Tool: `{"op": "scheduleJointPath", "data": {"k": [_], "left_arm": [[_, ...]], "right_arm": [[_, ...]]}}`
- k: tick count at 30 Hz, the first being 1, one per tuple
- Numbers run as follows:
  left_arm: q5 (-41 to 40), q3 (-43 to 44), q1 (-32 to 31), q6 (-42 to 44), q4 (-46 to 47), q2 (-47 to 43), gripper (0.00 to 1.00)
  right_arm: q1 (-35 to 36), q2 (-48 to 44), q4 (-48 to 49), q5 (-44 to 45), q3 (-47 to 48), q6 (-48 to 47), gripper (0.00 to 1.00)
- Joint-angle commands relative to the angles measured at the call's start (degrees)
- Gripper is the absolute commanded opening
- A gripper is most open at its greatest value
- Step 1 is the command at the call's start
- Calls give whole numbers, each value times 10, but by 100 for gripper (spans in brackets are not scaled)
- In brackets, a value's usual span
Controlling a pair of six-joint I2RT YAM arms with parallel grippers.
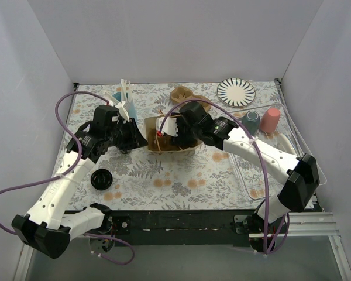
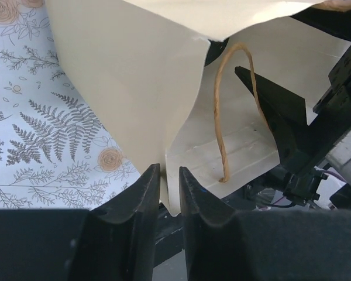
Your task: Pack the takeout coffee
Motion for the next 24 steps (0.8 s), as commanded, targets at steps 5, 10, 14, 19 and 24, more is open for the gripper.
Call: {"op": "scheduleJointPath", "data": {"k": [5, 10, 14, 19, 24], "left_arm": [[-21, 56, -1, 2, -3, 23, 30], [-36, 77, -1, 11, -1, 39, 34], [-45, 94, -1, 12, 1, 48, 36], [-54, 112, -1, 13, 0, 56, 37], [-80, 132, -1, 14, 1, 63, 39]], "right_arm": [[-18, -12, -10, -26, 55, 28, 71], [-24, -2, -11, -22, 83, 34, 69], [-28, 9, -1, -15, 100, 45, 67], [-31, 19, 11, -3, 117, 56, 66], [-32, 23, 18, 8, 135, 64, 66]]}}
